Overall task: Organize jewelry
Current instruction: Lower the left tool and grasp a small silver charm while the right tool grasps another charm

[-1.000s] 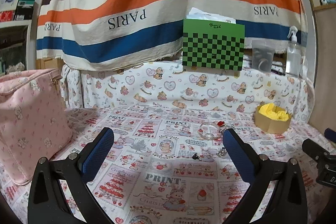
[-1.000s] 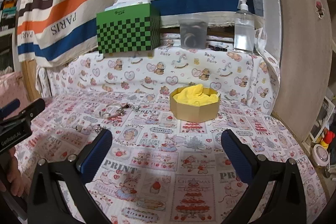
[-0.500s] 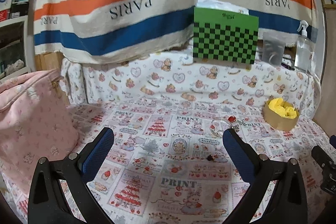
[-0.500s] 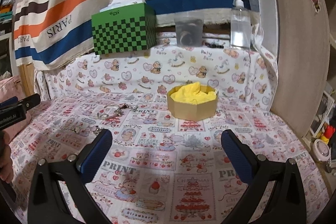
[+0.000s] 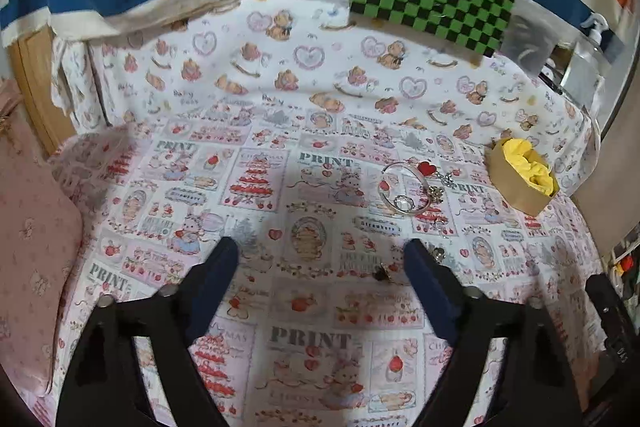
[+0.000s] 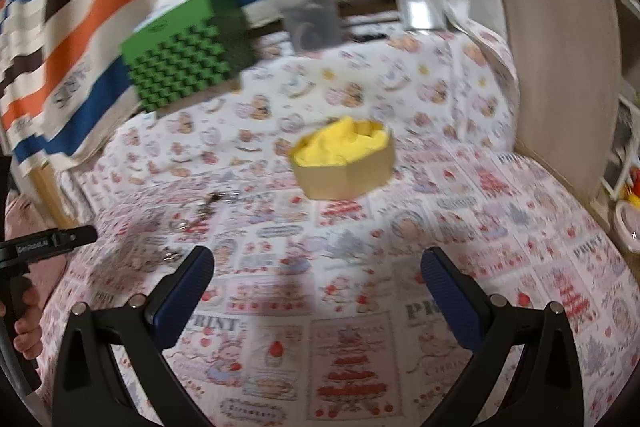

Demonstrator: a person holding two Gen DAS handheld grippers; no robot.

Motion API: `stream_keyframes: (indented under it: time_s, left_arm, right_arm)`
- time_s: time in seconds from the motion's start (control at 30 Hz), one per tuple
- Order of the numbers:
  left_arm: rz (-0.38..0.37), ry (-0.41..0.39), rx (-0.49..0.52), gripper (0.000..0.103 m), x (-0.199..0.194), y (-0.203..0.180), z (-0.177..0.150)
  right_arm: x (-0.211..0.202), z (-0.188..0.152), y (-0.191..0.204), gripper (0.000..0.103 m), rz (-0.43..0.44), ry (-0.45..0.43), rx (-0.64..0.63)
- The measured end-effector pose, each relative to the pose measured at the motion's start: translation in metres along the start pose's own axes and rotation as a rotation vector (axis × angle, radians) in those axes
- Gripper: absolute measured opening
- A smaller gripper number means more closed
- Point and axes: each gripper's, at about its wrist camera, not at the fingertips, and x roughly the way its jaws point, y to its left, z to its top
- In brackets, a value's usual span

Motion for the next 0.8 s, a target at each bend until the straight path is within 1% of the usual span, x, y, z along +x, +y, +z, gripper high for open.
stream_keyframes:
  time_s: [0.07, 0.13, 0.17, 0.2, 0.23, 0.3, 0.33, 0.47, 0.53, 0.57, 0.63, 0.8]
  left_arm:
    - [-0.035, 0.059, -0.004, 0.072, 0.009, -0.002, 0.005]
    - [-0.070, 0.128, 0.018, 0.058, 0.019, -0.008, 0.006]
    - [-0.086, 0.165, 0.028, 0.056, 0.025, -0.014, 0.005]
    - [-0.094, 0.189, 0.033, 0.050, 0.029, -0.017, 0.004]
    - [-0.103, 0.213, 0.037, 0.047, 0.033, -0.022, 0.002]
    - [-0.120, 0.239, 0.034, 0.043, 0.039, -0.029, 0.001]
    - [-0.122, 0.247, 0.031, 0.039, 0.042, -0.031, 0.000]
    - [-0.093, 0.272, 0.030, 0.031, 0.054, -0.036, 0.001]
    - [-0.067, 0.271, 0.042, 0.021, 0.056, -0.036, 0.000]
    - [-0.054, 0.270, 0.048, 0.018, 0.056, -0.035, 0.000]
    - [-0.040, 0.266, 0.046, 0.006, 0.054, -0.032, 0.000]
    - [-0.021, 0.224, 0.032, 0.004, 0.043, -0.022, 0.001]
  right_arm:
    - [0.003, 0.001, -0.005, 0.103, -0.003, 0.015, 0.024]
    - [0.008, 0.000, -0.006, 0.103, -0.002, 0.044, 0.032]
    - [0.008, 0.000, -0.006, 0.103, 0.000, 0.050, 0.034]
    - [0.009, 0.000, -0.006, 0.103, 0.001, 0.050, 0.035]
    - [0.008, -0.001, -0.007, 0.103, 0.000, 0.049, 0.037]
    - [0.010, 0.000, -0.006, 0.103, 0.000, 0.048, 0.033]
    - [0.010, 0.000, -0.006, 0.103, 0.000, 0.048, 0.032]
    - [0.010, -0.001, -0.007, 0.103, -0.004, 0.046, 0.025]
    - [0.010, -0.001, -0.007, 0.103, -0.001, 0.047, 0.026]
    - [0.010, -0.001, -0.007, 0.103, 0.000, 0.050, 0.026]
    - [0.010, -0.001, -0.007, 0.103, 0.003, 0.052, 0.027]
    - [0.009, -0.002, -0.002, 0.103, -0.006, 0.051, 0.007]
